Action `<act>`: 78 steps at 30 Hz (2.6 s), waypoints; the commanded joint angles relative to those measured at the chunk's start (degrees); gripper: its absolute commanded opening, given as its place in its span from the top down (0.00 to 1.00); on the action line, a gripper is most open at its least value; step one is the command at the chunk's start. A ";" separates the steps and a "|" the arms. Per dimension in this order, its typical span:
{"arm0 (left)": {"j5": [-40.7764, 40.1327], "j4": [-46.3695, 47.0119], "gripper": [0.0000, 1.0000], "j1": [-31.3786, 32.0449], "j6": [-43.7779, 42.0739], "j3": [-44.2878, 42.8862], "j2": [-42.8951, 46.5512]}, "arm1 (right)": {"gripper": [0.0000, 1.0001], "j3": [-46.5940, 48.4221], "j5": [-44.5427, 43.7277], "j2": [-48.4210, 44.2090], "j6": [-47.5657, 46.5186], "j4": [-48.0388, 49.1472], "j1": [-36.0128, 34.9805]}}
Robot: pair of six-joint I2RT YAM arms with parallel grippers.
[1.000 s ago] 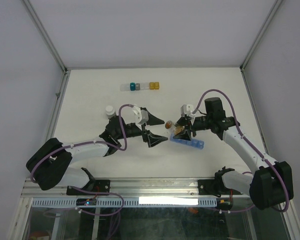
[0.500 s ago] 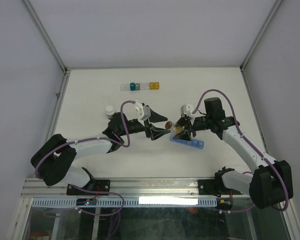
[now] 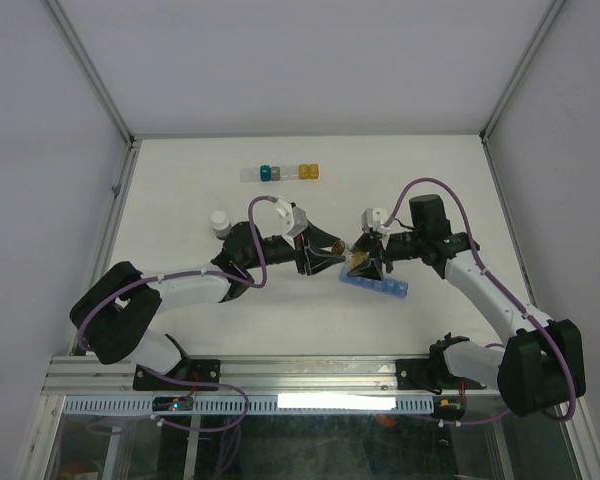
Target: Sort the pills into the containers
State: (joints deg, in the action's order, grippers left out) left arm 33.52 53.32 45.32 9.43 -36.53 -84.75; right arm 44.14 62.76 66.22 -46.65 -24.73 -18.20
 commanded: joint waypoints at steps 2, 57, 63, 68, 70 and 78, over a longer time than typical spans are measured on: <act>-3.69 -0.39 0.78 -0.31 3.95 -3.08 0.54 | 1.00 2.49 2.64 -0.33 -0.81 0.56 -0.26; 2.60 10.60 0.30 0.69 -13.79 3.31 -0.80 | 1.00 2.22 4.49 1.56 -9.16 -4.89 1.32; 5.59 10.34 0.44 0.67 -11.11 1.81 -2.07 | 1.00 2.35 4.38 2.34 -9.33 -5.05 1.32; 6.57 11.06 0.44 0.70 -9.85 1.51 -2.80 | 1.00 2.40 4.19 2.60 -9.33 -5.04 1.23; 6.97 10.74 0.46 0.70 -9.64 1.14 -3.10 | 1.00 2.40 4.12 2.69 -9.35 -5.06 1.23; 7.30 10.41 0.89 0.66 -5.71 0.05 -3.44 | 1.00 2.48 3.80 3.13 -9.27 -5.02 1.23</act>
State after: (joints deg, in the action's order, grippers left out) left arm 39.44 60.71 46.04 0.21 -34.17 -88.68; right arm 44.16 65.21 69.23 -55.02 -30.92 -16.95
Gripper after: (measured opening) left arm 0.296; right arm 0.543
